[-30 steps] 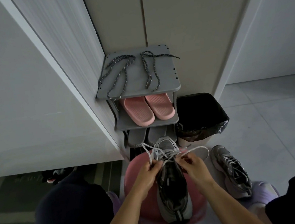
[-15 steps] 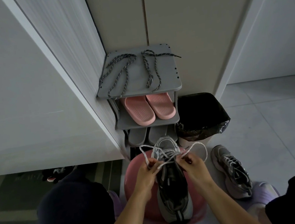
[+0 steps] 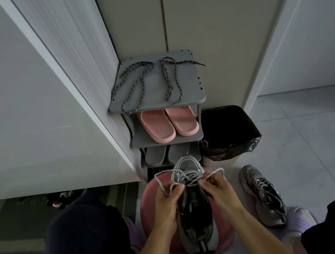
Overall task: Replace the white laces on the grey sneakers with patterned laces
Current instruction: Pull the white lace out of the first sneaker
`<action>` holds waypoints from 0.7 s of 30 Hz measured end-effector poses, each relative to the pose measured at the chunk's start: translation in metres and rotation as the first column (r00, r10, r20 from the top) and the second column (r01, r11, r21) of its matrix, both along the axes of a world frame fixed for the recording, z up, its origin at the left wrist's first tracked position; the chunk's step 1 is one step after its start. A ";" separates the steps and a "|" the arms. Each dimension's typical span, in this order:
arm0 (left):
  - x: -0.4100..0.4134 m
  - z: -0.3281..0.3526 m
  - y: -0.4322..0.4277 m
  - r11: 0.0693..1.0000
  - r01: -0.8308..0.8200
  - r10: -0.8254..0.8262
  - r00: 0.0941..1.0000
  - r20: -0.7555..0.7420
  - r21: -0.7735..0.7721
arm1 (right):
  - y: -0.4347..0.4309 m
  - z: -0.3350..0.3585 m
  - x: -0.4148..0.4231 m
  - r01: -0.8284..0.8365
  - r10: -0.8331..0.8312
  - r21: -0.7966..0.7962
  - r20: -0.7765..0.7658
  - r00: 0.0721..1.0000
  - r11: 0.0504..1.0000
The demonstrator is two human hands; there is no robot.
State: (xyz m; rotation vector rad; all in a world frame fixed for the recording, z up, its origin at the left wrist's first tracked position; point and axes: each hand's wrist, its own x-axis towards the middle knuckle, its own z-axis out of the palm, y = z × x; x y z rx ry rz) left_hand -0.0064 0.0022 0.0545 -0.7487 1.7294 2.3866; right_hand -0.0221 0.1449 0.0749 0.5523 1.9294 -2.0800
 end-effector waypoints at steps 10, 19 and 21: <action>-0.013 0.009 0.003 0.988 -0.146 0.152 0.980 0.126 -0.059 | 0.003 -0.011 -0.008 0.188 -0.201 0.185 0.052 0.978 0.965; -0.004 0.010 0.005 0.999 0.006 -0.006 1.000 -0.002 -0.031 | 0.001 -0.002 -0.002 0.102 -0.092 -0.137 0.081 0.993 0.985; 0.000 0.007 0.007 0.960 0.113 -0.125 0.992 -0.030 -0.257 | 0.003 0.000 -0.003 -0.061 0.061 0.045 0.010 0.998 0.997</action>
